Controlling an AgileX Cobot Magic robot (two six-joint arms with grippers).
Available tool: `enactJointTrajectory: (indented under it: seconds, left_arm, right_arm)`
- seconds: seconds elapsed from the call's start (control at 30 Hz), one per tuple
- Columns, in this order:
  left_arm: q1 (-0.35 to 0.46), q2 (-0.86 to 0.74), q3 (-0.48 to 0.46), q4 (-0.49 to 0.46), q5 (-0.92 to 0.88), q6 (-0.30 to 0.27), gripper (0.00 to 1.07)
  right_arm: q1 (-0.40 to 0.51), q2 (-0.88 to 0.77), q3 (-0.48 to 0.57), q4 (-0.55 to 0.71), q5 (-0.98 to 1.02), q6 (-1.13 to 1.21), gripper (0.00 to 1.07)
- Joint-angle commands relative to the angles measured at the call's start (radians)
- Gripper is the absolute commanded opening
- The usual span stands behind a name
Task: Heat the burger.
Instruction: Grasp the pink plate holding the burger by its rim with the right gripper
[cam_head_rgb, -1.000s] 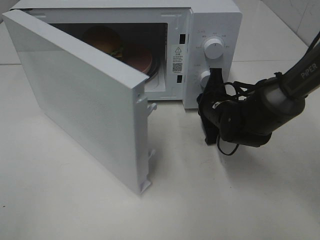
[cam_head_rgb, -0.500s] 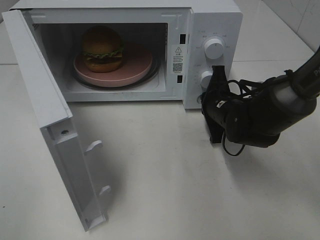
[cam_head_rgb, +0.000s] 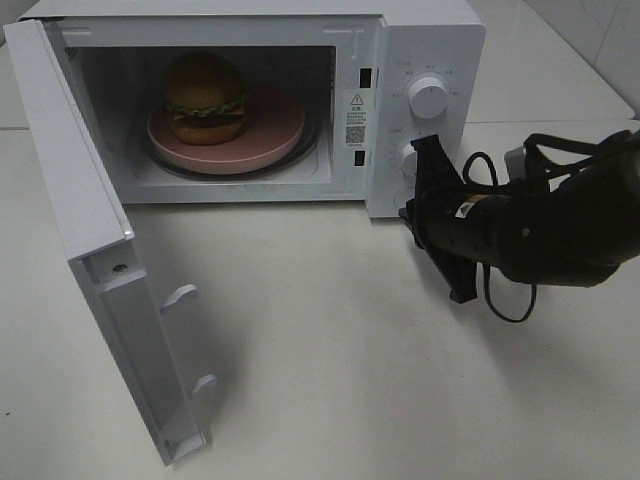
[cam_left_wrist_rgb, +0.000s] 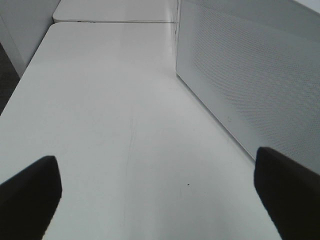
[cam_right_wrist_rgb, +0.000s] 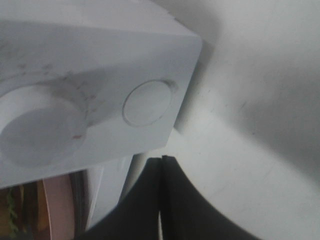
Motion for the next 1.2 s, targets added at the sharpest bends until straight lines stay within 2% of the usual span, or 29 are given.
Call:
enactJointTrajectory:
  seconds: [0.03,0.07,0.2,0.43,0.47,0.63,0.7,0.77,0.8,0.93,1.0,1.13,1.2]
  left_arm:
    - [-0.006,-0.023,0.003,-0.003,-0.008,-0.003,0.98]
    - [-0.006,-0.023,0.003,-0.003,-0.008,-0.003,0.98]
    - [-0.006,-0.023,0.003,-0.003,-0.008,-0.003,0.98]
    - [-0.006,-0.023,0.003,-0.003,-0.008,-0.003,0.98]
    - [-0.006,-0.023,0.003,-0.003,-0.008,-0.003,0.98]
    - [-0.006,-0.023,0.003,-0.003,-0.008,-0.003,0.98]
    - [-0.006,-0.023,0.003,-0.003,-0.008,-0.003,0.98]
    - [-0.006,-0.023,0.003,-0.003,-0.008,-0.003,0.98]
    - [-0.006,-0.023,0.003,-0.003,-0.008,-0.003,0.98]
    - [-0.006,-0.023,0.003,-0.003,-0.008,-0.003,0.98]
    - [-0.006,-0.023,0.003,-0.003,-0.008,-0.003,0.98]
    - [-0.006,-0.023,0.003,-0.003,-0.008,-0.003,0.98]
    - [-0.006,-0.023,0.003,-0.003,-0.008,-0.003,0.98]
  right_arm:
    - [-0.003,-0.06,0.008,-0.078,0.067,-0.06,0.0]
    - [-0.003,-0.097,0.008,-0.143,0.125,-0.102,0.0]
    - [-0.003,-0.168,0.008,-0.221,0.245,-0.196,0.0]
    - [-0.003,-0.262,-0.014,-0.268,0.448,-0.354,0.0]
    - [-0.003,-0.289,-0.042,-0.269,0.55,-0.445,0.0]
    - [-0.003,-0.329,-0.111,-0.269,0.749,-0.616,0.0]
    - [-0.003,-0.342,-0.182,-0.269,0.934,-0.8,0.01]
    - [-0.003,-0.342,-0.202,-0.268,0.981,-0.856,0.01]
    - [0.0,-0.342,-0.24,-0.266,1.074,-0.972,0.01]
    - [0.0,-0.342,-0.269,-0.266,1.152,-1.077,0.02]
    - [0.0,-0.342,-0.328,-0.266,1.308,-1.293,0.02]
    - [0.0,-0.342,-0.369,-0.264,1.393,-1.45,0.02]
    - [0.0,-0.342,-0.396,-0.266,1.465,-1.646,0.03]
